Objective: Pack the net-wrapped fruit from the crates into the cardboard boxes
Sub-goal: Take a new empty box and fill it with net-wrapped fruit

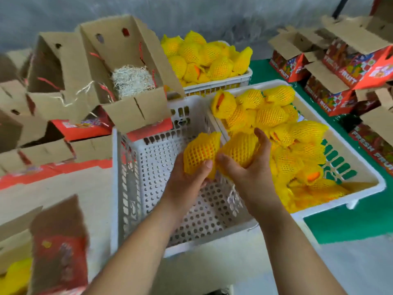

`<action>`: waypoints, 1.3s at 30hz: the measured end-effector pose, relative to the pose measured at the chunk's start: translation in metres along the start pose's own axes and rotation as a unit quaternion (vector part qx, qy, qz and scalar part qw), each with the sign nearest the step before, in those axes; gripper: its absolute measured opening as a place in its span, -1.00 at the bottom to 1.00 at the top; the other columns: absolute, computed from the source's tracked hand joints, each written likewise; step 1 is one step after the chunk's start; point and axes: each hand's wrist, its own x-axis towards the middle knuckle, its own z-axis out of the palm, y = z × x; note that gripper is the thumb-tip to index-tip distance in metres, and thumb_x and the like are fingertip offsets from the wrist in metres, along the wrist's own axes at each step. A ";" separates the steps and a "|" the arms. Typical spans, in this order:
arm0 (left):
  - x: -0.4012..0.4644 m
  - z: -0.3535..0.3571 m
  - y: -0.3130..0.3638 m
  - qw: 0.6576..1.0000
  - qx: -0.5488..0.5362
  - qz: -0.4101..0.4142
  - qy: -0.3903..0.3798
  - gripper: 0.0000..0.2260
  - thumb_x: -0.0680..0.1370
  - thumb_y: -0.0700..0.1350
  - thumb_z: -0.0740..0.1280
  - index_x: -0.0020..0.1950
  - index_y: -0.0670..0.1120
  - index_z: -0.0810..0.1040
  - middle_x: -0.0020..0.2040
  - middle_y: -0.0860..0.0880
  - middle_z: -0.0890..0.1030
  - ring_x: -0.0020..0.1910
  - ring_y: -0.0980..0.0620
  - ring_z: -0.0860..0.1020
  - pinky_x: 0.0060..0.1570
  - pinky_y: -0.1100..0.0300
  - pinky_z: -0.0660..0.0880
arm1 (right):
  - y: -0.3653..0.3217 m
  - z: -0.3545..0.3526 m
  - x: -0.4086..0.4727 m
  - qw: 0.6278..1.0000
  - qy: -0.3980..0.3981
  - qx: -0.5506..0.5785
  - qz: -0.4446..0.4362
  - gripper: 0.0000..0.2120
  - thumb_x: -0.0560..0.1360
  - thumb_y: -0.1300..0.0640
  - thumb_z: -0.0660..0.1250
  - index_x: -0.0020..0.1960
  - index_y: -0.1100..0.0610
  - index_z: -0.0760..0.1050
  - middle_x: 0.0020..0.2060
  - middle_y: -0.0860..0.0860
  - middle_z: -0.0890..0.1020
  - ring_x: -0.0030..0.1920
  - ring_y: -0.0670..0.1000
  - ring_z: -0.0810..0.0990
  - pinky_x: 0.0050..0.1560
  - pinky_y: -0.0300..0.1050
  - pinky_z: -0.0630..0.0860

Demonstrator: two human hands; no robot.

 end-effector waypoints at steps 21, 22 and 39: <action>-0.232 -0.494 -0.057 0.960 0.197 -0.095 0.175 -0.33 0.32 0.36 0.51 0.36 0.18 0.49 0.14 0.21 0.64 0.08 0.16 0.64 -0.04 0.29 0.57 | 0.035 0.406 -0.239 0.959 -0.239 -0.108 0.108 -0.56 0.49 0.16 0.47 0.27 -0.13 0.41 0.06 0.00 0.65 0.03 0.02 0.68 -0.03 -0.01 0.66; -0.234 -0.505 -0.060 0.956 0.221 -0.146 0.125 -0.34 0.33 0.37 0.52 0.36 0.23 0.42 0.17 0.24 0.57 0.08 0.15 0.59 -0.06 0.24 0.55 | 0.041 0.411 -0.241 0.951 -0.254 -0.136 0.108 -0.55 0.46 0.12 0.48 0.27 -0.13 0.41 0.08 -0.04 0.63 0.05 -0.05 0.66 -0.05 -0.11 0.63; -0.180 -0.502 -0.120 0.811 0.477 -0.239 -0.240 -0.42 0.62 0.39 0.15 0.56 0.14 0.36 0.57 0.00 0.36 0.51 -0.14 0.36 0.50 -0.07 0.30 | 0.071 0.455 -0.227 0.567 -0.506 -0.638 0.127 -0.65 0.62 0.01 0.29 0.37 0.06 0.46 0.33 0.11 0.47 0.32 0.15 0.47 0.25 -0.06 0.47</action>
